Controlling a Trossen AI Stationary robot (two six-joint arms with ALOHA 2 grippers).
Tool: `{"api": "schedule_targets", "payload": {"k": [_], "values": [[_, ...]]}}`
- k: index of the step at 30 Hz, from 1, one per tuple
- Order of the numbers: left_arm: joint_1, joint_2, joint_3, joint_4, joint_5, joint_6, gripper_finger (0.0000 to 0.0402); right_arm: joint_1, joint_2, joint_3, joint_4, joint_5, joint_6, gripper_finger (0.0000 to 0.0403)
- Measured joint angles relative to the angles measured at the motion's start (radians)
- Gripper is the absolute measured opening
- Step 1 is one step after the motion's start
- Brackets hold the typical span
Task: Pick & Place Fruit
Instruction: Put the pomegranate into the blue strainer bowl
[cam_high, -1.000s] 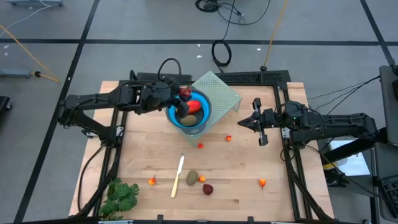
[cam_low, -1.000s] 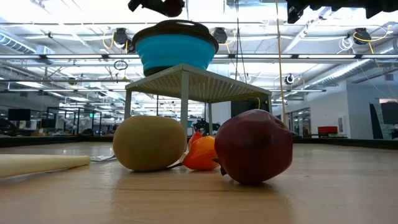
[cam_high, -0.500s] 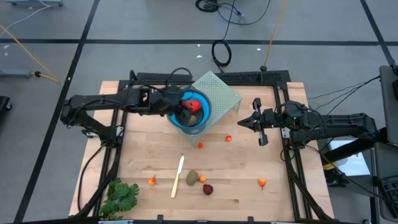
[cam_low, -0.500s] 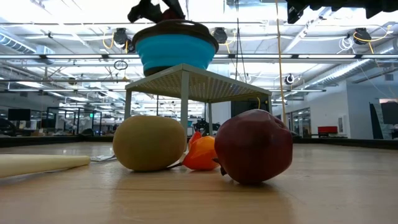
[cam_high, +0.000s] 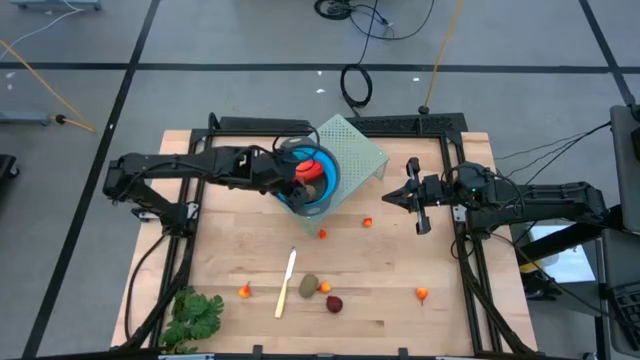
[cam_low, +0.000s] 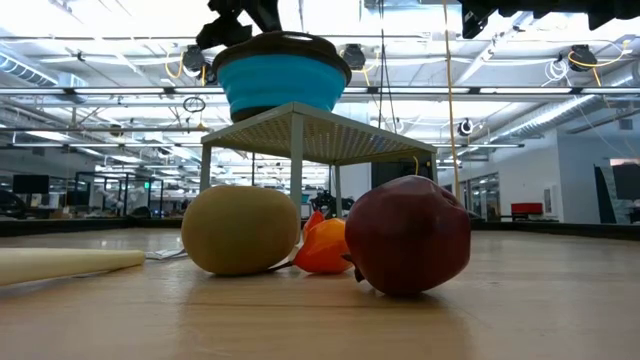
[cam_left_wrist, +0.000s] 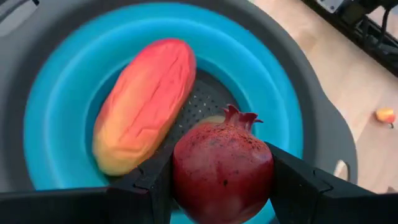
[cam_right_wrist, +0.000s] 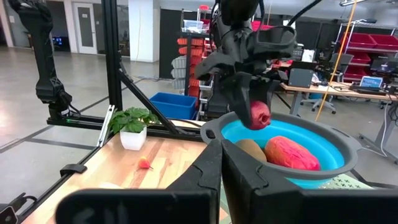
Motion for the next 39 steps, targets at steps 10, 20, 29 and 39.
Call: {"api": "schedule_targets", "payload": {"k": [10, 20, 29, 39], "values": [[-0.001, 0.013, 0.0, -0.098, 0.0, -0.023, 0.0202, 0.0, 0.0, 0.0, 0.0, 0.0, -0.001, 0.0004], [0.001, 0.013, 0.0, -0.127, -0.003, -0.008, 0.0202, 0.0, 0.0, 0.0, 0.0, 0.0, -0.002, 0.0004], [0.001, 0.013, 0.0, -0.131, -0.003, 0.018, 0.0202, 0.0, 0.0, 0.0, 0.0, 0.0, -0.001, 0.0004], [0.001, 0.013, 0.0, -0.13, -0.003, 0.017, 0.0206, 0.0, 0.0, 0.0, 0.0, -0.001, 0.0, 0.0004]]}}
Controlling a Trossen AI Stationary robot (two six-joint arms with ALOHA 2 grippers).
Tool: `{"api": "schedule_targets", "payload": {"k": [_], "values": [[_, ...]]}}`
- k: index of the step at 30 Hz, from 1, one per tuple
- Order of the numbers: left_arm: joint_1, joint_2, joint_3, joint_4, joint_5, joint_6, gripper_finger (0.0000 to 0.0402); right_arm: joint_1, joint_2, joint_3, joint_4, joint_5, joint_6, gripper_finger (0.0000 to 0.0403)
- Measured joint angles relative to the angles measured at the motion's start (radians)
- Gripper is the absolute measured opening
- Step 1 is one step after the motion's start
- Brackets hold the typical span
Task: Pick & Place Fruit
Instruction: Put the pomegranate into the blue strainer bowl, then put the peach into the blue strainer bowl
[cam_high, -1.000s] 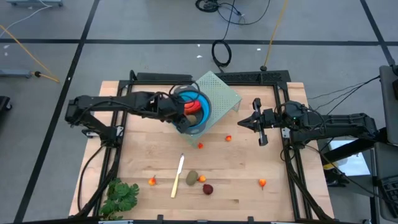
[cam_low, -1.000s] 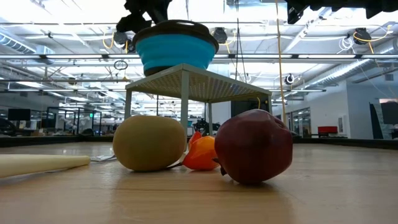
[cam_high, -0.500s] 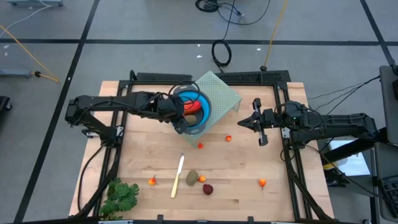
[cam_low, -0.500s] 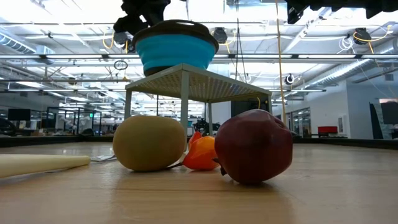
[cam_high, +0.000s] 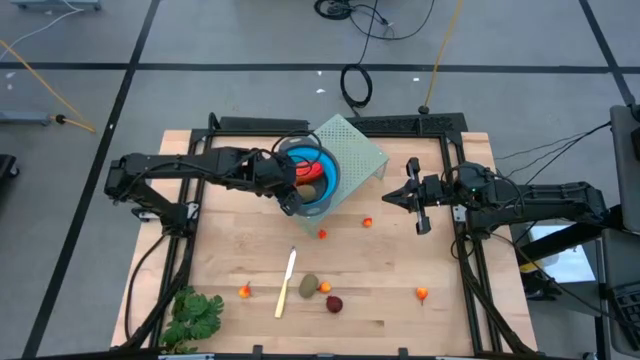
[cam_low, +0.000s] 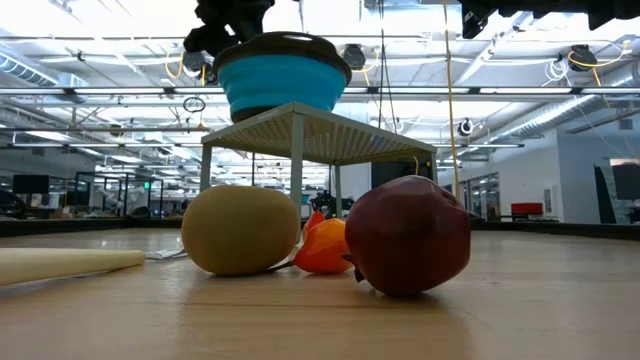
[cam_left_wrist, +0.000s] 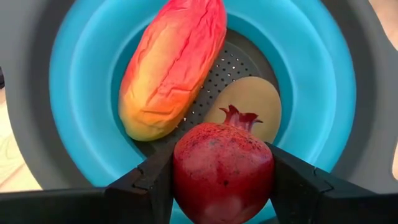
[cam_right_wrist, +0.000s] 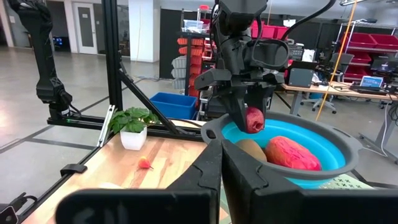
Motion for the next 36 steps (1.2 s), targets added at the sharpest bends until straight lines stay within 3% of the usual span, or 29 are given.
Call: {"api": "schedule_targets", "payload": {"k": [17, 26, 36], "values": [[0.026, -0.011, 0.0, 0.007, 0.013, 0.039, 0.0301, 0.0, 0.0, 0.0, 0.0, 0.0, 0.0, 0.0004], [0.081, -0.037, 0.058, 0.004, 0.053, 0.044, 0.0308, 0.0, 0.0, 0.0, 0.0, 0.0, 0.001, 0.0004], [0.066, -0.038, 0.134, 0.004, 0.067, 0.04, 0.0308, 0.0, 0.0, 0.0, 0.0, 0.0, 0.0, 0.0004]]}}
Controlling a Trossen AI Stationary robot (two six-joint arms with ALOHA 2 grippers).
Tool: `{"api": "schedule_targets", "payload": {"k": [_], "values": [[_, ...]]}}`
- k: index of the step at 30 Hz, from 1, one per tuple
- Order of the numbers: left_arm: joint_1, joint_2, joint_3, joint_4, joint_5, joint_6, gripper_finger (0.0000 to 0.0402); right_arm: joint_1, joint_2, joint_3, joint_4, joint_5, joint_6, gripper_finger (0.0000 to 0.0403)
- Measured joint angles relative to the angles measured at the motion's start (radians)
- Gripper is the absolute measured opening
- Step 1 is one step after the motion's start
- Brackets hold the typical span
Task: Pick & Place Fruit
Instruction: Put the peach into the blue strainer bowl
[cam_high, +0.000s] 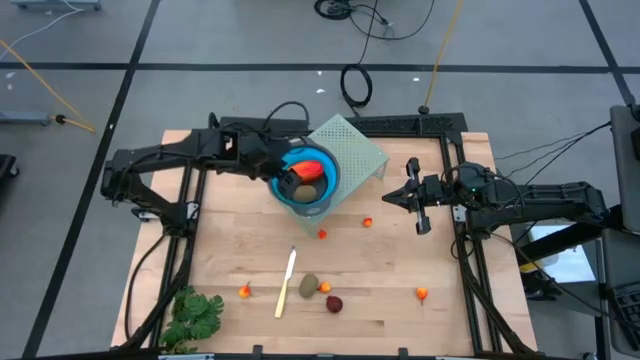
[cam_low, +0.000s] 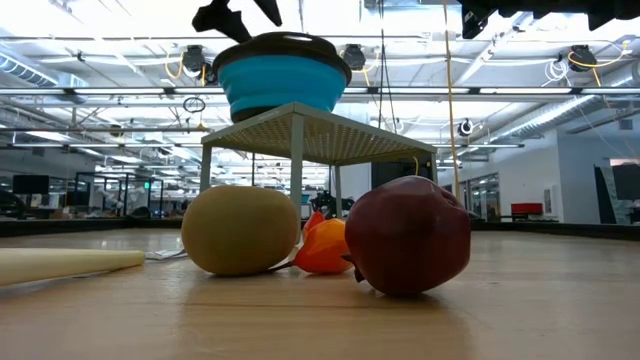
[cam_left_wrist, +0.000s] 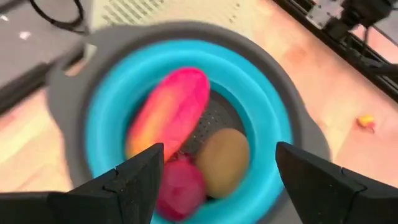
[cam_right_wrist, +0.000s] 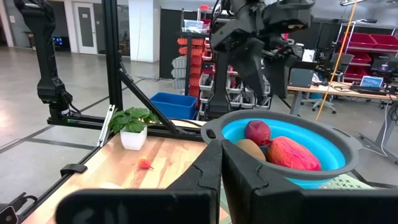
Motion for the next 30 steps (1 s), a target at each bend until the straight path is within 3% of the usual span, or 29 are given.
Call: {"api": "schedule_targets", "payload": {"k": [7, 15, 30], "values": [[-0.045, 0.0, 0.001, -0.005, 0.117, -0.105, 0.0308, 0.0, 0.0, 0.0, 0.0, 0.0, -0.002, 0.0004], [-0.132, 0.001, 0.001, -0.013, 0.174, -0.217, 0.0308, 0.0, 0.0, 0.0, 0.0, 0.0, -0.002, 0.0004], [-0.332, 0.001, 0.001, -0.184, 0.244, -0.537, 0.0308, 0.0, 0.0, 0.0, 0.0, 0.0, -0.002, 0.0004]]}}
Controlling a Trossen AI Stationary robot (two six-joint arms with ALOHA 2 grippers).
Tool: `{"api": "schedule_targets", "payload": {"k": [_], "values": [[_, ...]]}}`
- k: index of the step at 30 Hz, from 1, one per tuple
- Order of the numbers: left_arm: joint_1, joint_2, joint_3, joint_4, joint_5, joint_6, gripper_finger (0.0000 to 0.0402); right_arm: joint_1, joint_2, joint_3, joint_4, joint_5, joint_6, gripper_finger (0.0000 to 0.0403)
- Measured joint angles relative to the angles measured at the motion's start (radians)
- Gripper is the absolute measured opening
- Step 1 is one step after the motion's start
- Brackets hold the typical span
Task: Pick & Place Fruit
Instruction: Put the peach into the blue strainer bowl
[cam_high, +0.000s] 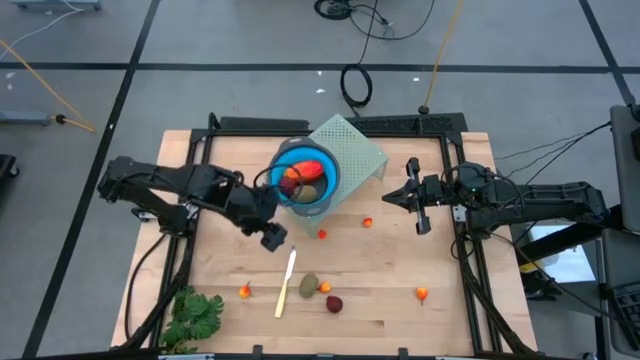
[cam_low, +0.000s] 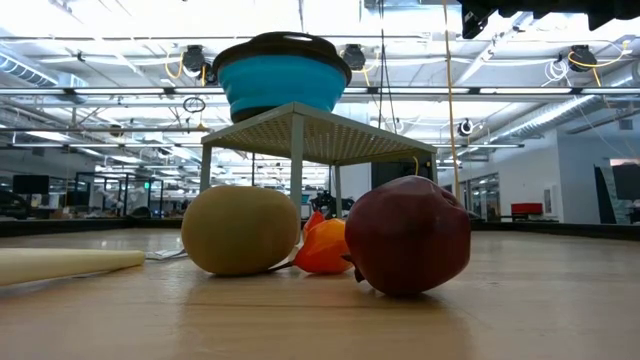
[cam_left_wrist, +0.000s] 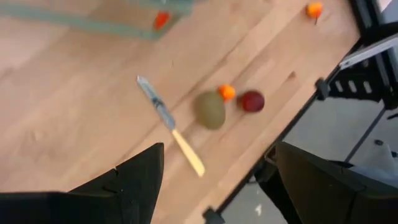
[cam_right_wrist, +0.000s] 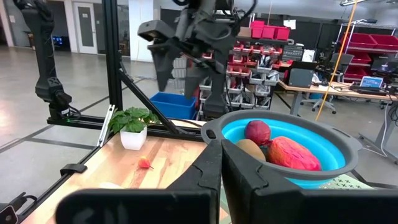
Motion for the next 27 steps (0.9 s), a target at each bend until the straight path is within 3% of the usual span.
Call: {"api": "schedule_targets", "payload": {"k": [7, 18, 24, 27], "values": [[-0.097, 0.0, 0.0, -0.074, -0.01, -0.167, 0.0308, 0.0, 0.0, 0.0, 0.0, 0.0, 0.001, 0.0004], [-0.192, 0.001, -0.007, -0.196, -0.167, -0.416, 0.0308, 0.0, 0.0, 0.0, 0.0, 0.0, 0.002, 0.0004], [-0.209, 0.001, -0.085, -0.185, -0.167, -0.485, 0.0308, 0.0, 0.0, 0.0, 0.0, 0.0, 0.002, 0.0004], [-0.21, 0.002, -0.145, -0.176, -0.117, -0.495, 0.0308, 0.0, 0.0, 0.0, 0.0, 0.0, 0.002, 0.0004]]}}
